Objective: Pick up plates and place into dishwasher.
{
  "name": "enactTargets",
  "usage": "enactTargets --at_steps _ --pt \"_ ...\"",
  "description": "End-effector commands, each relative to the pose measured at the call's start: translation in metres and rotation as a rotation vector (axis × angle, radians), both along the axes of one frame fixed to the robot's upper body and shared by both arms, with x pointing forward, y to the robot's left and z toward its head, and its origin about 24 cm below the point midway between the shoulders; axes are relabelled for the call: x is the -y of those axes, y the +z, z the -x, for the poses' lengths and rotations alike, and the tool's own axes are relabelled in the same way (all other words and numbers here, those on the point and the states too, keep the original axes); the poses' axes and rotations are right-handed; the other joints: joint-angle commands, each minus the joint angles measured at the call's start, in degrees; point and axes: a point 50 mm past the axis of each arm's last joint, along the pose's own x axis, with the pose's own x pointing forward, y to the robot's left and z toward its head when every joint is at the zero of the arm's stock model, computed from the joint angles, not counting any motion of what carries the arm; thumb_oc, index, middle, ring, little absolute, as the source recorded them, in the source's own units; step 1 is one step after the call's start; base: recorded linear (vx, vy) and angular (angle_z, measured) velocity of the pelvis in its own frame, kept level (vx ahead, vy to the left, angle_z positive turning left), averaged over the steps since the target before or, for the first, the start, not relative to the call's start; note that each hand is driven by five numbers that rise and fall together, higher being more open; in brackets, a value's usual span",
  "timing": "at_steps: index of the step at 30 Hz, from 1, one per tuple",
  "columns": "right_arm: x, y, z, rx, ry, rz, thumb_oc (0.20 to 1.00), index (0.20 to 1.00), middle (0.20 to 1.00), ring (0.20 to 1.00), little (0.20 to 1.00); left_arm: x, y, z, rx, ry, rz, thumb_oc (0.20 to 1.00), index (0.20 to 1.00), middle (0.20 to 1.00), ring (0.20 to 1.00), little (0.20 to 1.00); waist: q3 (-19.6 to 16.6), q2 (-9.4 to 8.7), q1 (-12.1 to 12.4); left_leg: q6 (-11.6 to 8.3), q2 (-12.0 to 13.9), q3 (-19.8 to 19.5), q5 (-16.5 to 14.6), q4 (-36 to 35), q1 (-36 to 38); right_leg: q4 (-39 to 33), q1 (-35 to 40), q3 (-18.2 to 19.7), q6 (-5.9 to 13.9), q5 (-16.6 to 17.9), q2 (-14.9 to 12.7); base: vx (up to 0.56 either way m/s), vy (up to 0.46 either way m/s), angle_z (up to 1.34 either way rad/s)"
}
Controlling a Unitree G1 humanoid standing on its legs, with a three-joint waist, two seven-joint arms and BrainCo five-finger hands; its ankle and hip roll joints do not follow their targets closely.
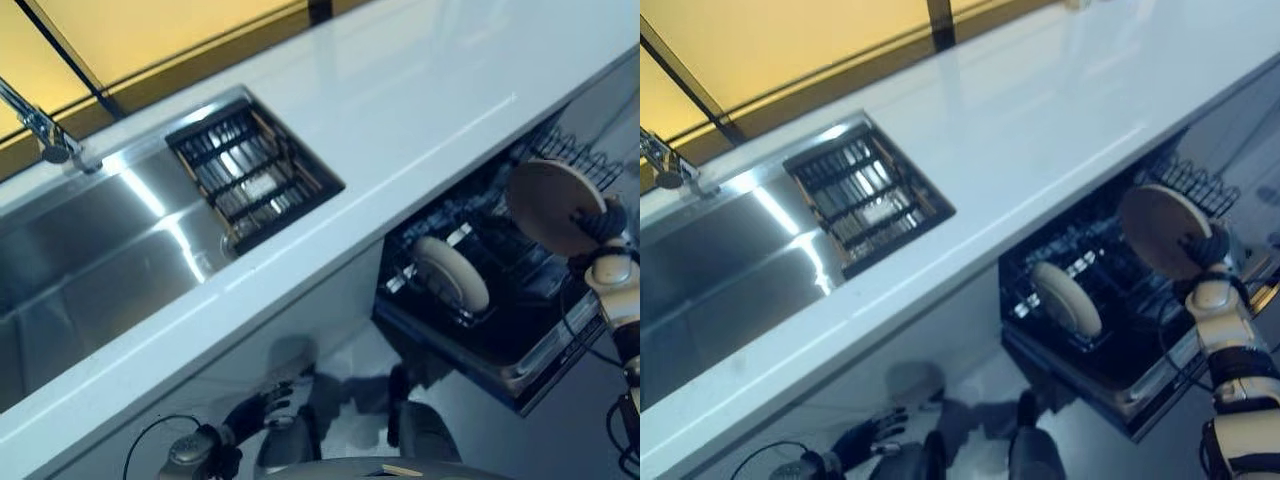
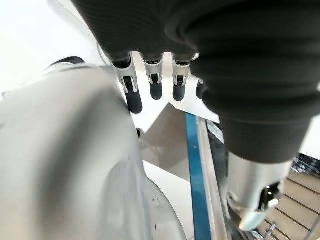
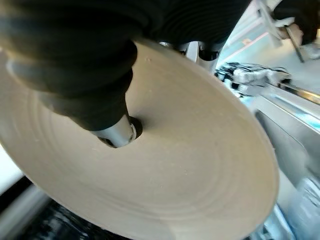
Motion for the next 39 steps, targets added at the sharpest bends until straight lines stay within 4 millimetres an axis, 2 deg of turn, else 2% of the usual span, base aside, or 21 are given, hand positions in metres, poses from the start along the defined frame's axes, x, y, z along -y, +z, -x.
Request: enactTargets --at_steps 1,5,9,14,20,27,34,39 --pt "-0.002 0.024 -0.01 0.122 0.029 -0.018 0.2 0.2 0.2 0.2 0.2 -0.015 -0.006 0.026 -0.072 0.047 -0.013 1.0 1.0 1.0 1.0 1.0 -0.4 -0.99 2.8 -1.31 3.2 -4.6 7.9 -1.2 -7.3 5.5 1.8 -0.1 4.11 -6.7 -3.1 -0.08 -0.022 0.11" --pt "-0.015 0.019 -0.022 0.108 0.03 0.011 0.2 0.2 0.2 0.2 0.2 -0.016 0.001 0.011 0.0 0.029 -0.024 1.0 1.0 1.0 1.0 1.0 1.6 -0.44 3.7 -1.07 2.8 -5.7 9.3 -2.1 -9.1 5.5 0.3 -0.1 4.05 -6.3 -2.9 -0.12 -0.014 0.08" --pt "-0.016 0.017 -0.023 0.134 0.022 -0.012 0.2 0.2 0.2 0.2 0.2 -0.015 0.008 0.001 0.038 0.032 -0.006 1.0 1.0 1.0 1.0 1.0 2.6 -0.1 4.4 -1.11 2.7 -6.3 10.4 -3.0 -10.1 5.3 0.6 -0.6 3.66 -6.4 -2.5 -0.05 -0.003 0.1" --pt "-0.02 0.028 -0.03 0.191 0.042 -0.038 0.2 0.2 0.2 0.2 0.2 -0.015 0.014 -0.005 0.063 0.008 -0.011 1.0 1.0 1.0 1.0 1.0 3.3 0.07 5.5 -1.17 2.5 -6.7 11.2 -3.8 -10.7 4.4 1.2 -1.9 3.52 -6.3 -2.6 -0.03 -0.008 0.07" --pt "-0.025 0.039 -0.034 0.197 0.073 0.058 0.2 0.2 0.2 0.2 0.2 -0.017 0.017 -0.006 0.07 0.018 -0.011 1.0 1.0 1.0 1.0 1.0 3.4 -0.13 6.1 -1.22 2.5 -6.5 11.5 -3.8 -11.0 3.5 2.1 -2.5 3.69 -6.0 -2.7 0.0 -0.006 0.03" --pt "-0.016 0.048 -0.034 0.138 0.029 0.089 0.2 0.2 0.2 0.2 0.2 -0.02 0.025 -0.016 0.112 0.017 -0.011 1.0 1.0 1.0 1.0 1.0 4.7 0.4 6.7 -1.23 2.6 -6.7 12.5 -4.7 -12.6 3.3 1.1 -2.7 3.71 -6.0 -2.6 -0.04 -0.005 0.02" --pt "-0.008 0.026 -0.027 0.013 -0.024 0.05 0.2 0.2 0.2 0.2 0.2 -0.019 0.031 -0.026 0.138 0.011 -0.009 1.0 1.0 1.0 1.0 1.0 5.5 0.38 7.0 -1.06 2.3 -7.0 12.8 -4.9 -13.2 3.1 0.8 -3.0 3.5 -5.9 -2.7 -0.02 -0.008 0.02" --pt "-0.007 0.023 -0.027 -0.004 -0.033 0.03 0.2 0.2 0.2 0.2 0.2 -0.017 0.032 -0.029 0.147 0.006 -0.003 1.0 1.0 1.0 1.0 1.0 5.8 0.59 7.1 -1.01 2.2 -7.0 12.9 -5.2 -13.2 3.0 1.0 -3.3 3.4 -5.9 -2.6 0.0 0.0 0.0"
